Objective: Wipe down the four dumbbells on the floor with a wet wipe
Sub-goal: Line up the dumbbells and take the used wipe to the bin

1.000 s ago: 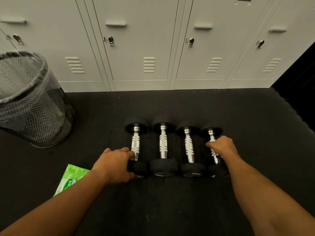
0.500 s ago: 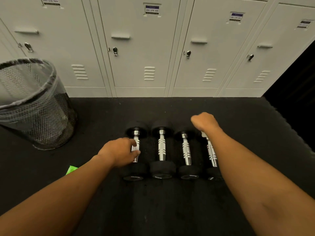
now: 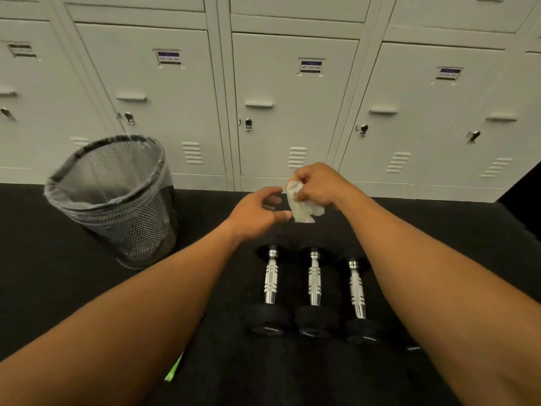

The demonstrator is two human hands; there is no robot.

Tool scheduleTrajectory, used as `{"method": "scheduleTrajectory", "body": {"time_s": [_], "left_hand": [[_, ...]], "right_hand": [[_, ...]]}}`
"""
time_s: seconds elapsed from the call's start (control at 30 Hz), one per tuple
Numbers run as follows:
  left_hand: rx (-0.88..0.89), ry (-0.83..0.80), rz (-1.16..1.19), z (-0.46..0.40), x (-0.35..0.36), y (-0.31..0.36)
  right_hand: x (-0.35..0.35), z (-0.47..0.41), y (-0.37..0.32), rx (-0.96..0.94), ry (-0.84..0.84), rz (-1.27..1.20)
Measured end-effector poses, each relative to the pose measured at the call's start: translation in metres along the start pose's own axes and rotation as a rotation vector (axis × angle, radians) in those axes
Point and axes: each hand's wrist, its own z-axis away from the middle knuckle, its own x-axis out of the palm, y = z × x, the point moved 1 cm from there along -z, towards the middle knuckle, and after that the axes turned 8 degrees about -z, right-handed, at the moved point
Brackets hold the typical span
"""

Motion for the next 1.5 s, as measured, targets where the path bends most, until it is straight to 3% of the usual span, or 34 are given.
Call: {"method": "scheduleTrajectory", "body": {"time_s": [0.23, 0.63, 0.77, 1.0, 1.5], "left_hand": [[-0.08, 0.251, 0.037, 0.003, -0.079, 0.027], [-0.266, 0.514, -0.246, 0.055, -0.203, 0.038], [-0.291, 0.55, -0.301, 0.067, -0.234, 0.028], [-0.315, 0.562, -0.297, 0.057, -0.281, -0.03], [-0.33, 0.461, -0.314, 0.022, -0.34, -0.139]], "right_hand": [[0.011, -0.011, -0.084, -0.157, -0.006, -0.164], [0.041, -0.024, -0.212, -0.442, -0.162, -0.129], [0.064, -0.029, -0.242, -0.418, -0.224, -0.16], [0.134, -0.065, -0.277, -0.323, -0.149, -0.139], [0.233, -0.122, -0.297, -0.3, -0.125, 0.197]]}}
